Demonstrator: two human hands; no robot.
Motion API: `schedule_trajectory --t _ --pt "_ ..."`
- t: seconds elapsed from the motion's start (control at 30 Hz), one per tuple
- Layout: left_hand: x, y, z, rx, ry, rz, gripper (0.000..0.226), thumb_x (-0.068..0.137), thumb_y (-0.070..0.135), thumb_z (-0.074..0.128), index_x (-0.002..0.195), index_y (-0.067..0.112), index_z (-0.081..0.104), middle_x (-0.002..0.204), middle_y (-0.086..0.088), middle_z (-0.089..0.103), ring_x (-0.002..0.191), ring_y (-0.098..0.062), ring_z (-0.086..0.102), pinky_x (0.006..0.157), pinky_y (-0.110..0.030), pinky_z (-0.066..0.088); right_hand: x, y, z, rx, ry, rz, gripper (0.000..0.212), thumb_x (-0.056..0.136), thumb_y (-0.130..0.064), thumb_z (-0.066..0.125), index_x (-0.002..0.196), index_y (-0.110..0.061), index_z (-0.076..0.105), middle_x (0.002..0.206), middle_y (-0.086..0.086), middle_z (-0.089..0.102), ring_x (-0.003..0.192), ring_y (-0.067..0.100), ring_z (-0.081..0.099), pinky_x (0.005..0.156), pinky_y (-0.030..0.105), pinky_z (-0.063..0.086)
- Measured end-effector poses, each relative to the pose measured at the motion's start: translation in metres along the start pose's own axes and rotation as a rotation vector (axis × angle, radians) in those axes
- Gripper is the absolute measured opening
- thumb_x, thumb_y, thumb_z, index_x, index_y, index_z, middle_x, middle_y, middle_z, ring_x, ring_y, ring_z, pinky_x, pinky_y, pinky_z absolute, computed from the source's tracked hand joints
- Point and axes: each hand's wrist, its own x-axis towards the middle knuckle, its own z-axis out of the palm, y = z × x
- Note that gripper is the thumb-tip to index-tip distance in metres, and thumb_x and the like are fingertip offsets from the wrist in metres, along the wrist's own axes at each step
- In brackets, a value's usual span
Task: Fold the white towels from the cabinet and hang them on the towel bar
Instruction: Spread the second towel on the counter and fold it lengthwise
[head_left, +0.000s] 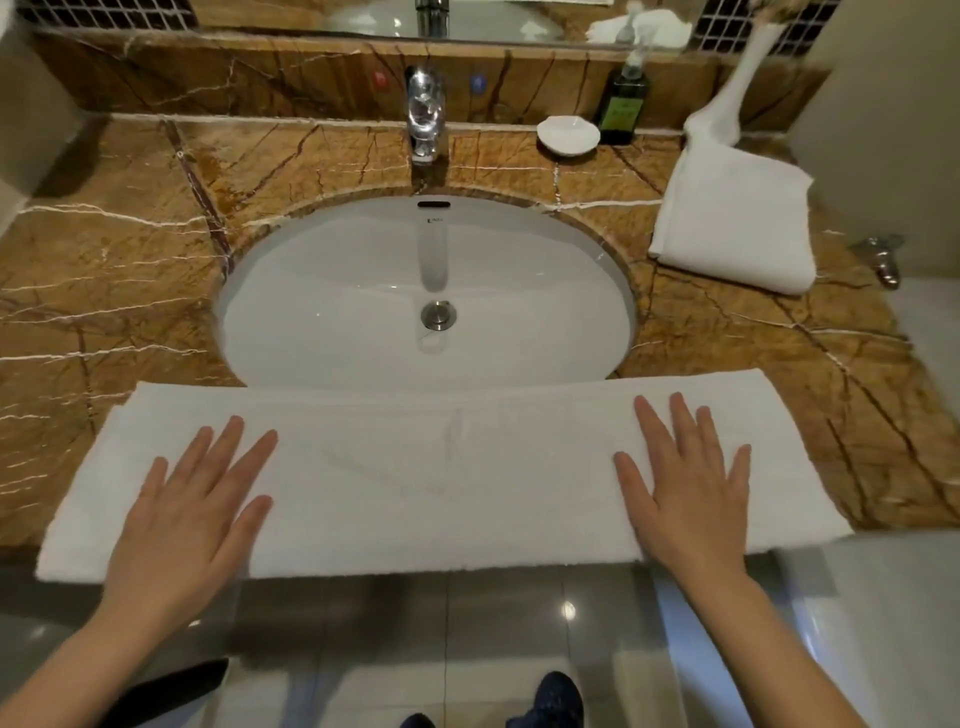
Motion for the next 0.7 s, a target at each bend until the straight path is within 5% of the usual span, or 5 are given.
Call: schedule_trajectory --t 0.1,0.2,0.3,0.37,0.7 --pt "0.000 0.009 0.001 -0.013 -0.038 -0.051 0.077 0.085 0.069 0.003 0.149 0.029 0.017 0.158 0.000 0.012 0.147 -0.023 0.009 0.117 -0.054 0.007 0.005 0.012 -0.004 0.024 -0.008 0.004 0.066 0.089 -0.063 0.003 0.151 -0.040 0.004 0.161 -0.006 0.002 0.148 0.017 -0.004 0.117 0.049 -0.006" --pt "0.010 0.039 0.002 0.003 0.030 -0.043 0.073 0.089 0.060 0.018 0.143 0.017 0.041 0.151 -0.010 0.034 0.140 -0.030 0.028 0.114 -0.056 0.017 0.014 0.026 -0.011 0.096 -0.017 -0.032 0.056 0.097 -0.055 0.013 0.150 -0.039 0.014 0.161 -0.006 0.007 0.147 0.016 -0.001 0.116 0.047 -0.010" --pt "0.040 0.101 0.003 -0.130 0.129 0.190 0.054 0.089 0.046 0.036 0.126 0.013 0.058 0.129 -0.008 0.058 0.120 -0.029 0.052 0.102 -0.045 0.038 0.037 0.043 -0.032 0.212 0.092 -0.136 0.036 0.098 -0.026 0.042 0.134 -0.025 0.051 0.144 0.004 0.045 0.135 0.022 0.033 0.115 0.053 0.016" --pt "0.066 0.151 0.004 -0.249 0.130 0.310 0.044 0.090 0.041 0.041 0.120 0.016 0.061 0.119 -0.001 0.064 0.109 -0.024 0.059 0.089 -0.033 0.043 0.059 0.050 -0.046 0.202 0.137 -0.267 0.028 0.093 -0.013 0.051 0.119 -0.019 0.062 0.123 0.003 0.060 0.117 0.024 0.050 0.100 0.048 0.037" --pt "0.167 0.300 0.020 -0.254 -0.185 0.493 0.030 0.083 0.035 0.067 0.111 0.026 0.062 0.096 0.006 0.054 0.085 -0.012 0.051 0.075 -0.034 0.046 0.130 0.076 -0.071 0.048 -0.183 -0.475 0.010 0.078 -0.033 0.064 0.085 -0.035 0.057 0.080 -0.018 0.050 0.088 0.009 0.049 0.080 0.035 0.032"
